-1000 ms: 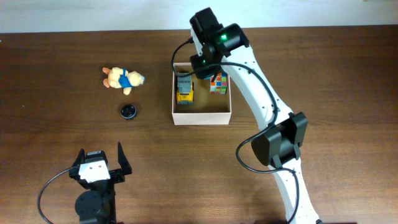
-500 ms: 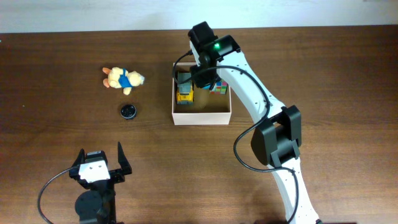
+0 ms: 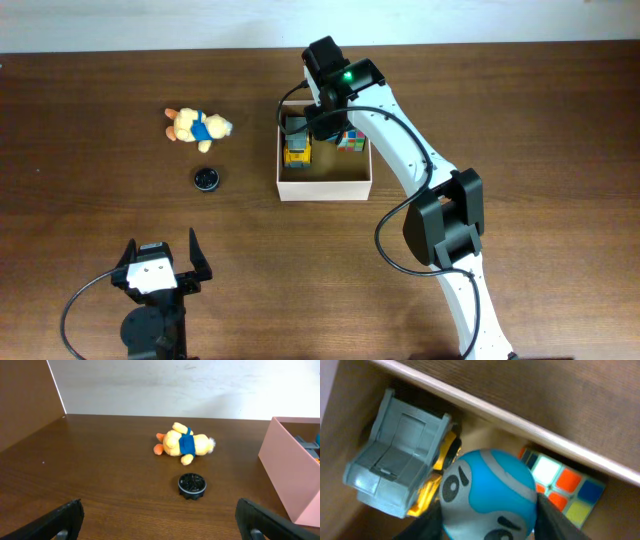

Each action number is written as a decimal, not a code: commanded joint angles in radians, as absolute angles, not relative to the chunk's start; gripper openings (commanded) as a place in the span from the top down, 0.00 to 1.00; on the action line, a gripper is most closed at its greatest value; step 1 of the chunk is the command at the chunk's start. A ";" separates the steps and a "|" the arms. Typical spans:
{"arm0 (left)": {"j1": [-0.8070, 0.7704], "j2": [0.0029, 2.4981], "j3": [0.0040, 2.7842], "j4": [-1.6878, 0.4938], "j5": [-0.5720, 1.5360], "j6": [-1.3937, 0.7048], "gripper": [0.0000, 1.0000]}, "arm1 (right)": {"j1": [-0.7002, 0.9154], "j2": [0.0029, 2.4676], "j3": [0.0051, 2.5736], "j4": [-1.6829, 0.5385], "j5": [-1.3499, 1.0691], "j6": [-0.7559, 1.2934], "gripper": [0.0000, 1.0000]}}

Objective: Pack container
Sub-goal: 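Lower the ball into the box and open the right gripper, then raise the right gripper and retract it to the upper right, then move the left gripper over the plush bear and close on it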

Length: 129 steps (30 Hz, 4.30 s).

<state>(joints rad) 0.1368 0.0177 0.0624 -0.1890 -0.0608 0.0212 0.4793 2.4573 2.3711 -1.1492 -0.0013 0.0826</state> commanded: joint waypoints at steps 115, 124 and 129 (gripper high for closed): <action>0.133 1.773 1.349 -0.469 0.251 -0.163 0.01 | 0.005 2.429 2.491 -1.388 0.341 0.360 0.01; 0.133 1.861 1.349 -0.351 0.037 -0.144 0.01 | 0.005 2.429 2.491 -1.388 0.341 0.360 0.01; 0.133 1.898 1.349 -0.363 0.036 -0.142 0.01 | 0.005 2.429 2.491 -1.388 0.341 0.360 0.01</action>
<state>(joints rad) 0.1356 1.8790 1.3376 -0.3603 0.0650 -0.1574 0.0124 2.4248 2.4947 -1.3880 0.3252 0.3439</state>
